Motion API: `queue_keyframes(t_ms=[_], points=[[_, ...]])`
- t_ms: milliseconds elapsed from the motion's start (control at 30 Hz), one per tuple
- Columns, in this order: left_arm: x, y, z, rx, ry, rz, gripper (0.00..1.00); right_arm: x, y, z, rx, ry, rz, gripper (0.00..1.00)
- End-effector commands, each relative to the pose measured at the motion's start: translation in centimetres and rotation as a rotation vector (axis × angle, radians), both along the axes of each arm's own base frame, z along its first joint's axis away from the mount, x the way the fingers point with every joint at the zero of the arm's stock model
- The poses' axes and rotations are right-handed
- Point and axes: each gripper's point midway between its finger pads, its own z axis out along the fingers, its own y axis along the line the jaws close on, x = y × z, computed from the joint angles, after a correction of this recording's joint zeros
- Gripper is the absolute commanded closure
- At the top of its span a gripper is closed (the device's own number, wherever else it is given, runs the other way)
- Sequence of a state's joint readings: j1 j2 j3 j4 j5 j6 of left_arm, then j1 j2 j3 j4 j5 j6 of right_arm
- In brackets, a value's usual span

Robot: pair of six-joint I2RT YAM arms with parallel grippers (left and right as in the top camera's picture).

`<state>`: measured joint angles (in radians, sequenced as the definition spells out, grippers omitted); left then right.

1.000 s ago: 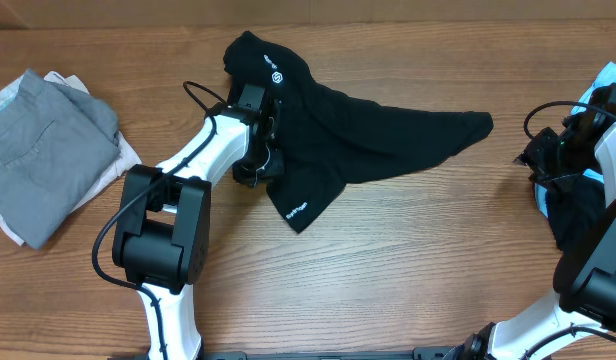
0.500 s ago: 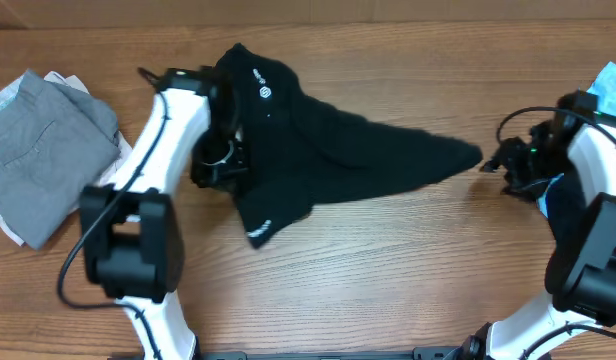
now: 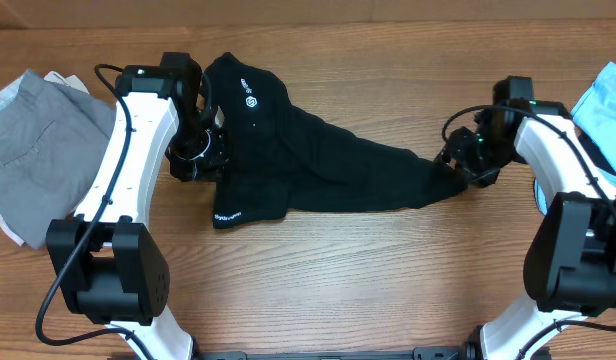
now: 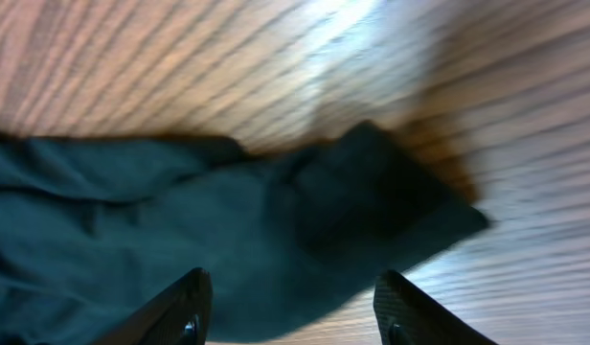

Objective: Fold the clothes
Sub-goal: 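Grasp the opposite shirt end with the right gripper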

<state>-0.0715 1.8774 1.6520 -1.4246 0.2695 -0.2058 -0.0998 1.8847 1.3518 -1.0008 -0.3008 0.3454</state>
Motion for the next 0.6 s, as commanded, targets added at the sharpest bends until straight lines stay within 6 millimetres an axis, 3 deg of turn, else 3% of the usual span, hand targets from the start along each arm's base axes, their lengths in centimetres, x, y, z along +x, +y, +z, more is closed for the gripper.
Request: queue_keyframes(t_ms=[0,133,300,567], points=[[0.2,-0.4,0.9,-0.023,-0.032,-0.020,0.96,0.6,0.8,0.6,-0.005,-0.020,-0.047,0.44],[0.2,-0.4,0.9,-0.023,-0.030,-0.020,0.96,0.8,-0.3,0.3,-0.092,-0.013,-0.109,0.44],[0.3,-0.6,0.9,-0.023,-0.034,-0.024,0.96,2.1,-0.4,0.0,-0.093,-0.056,-0.109,0.45],[0.5,-0.6,0.9,-0.024,-0.042,-0.024,0.96,1.9,0.2,-4.0,-0.096,0.021,-0.071,0.45]])
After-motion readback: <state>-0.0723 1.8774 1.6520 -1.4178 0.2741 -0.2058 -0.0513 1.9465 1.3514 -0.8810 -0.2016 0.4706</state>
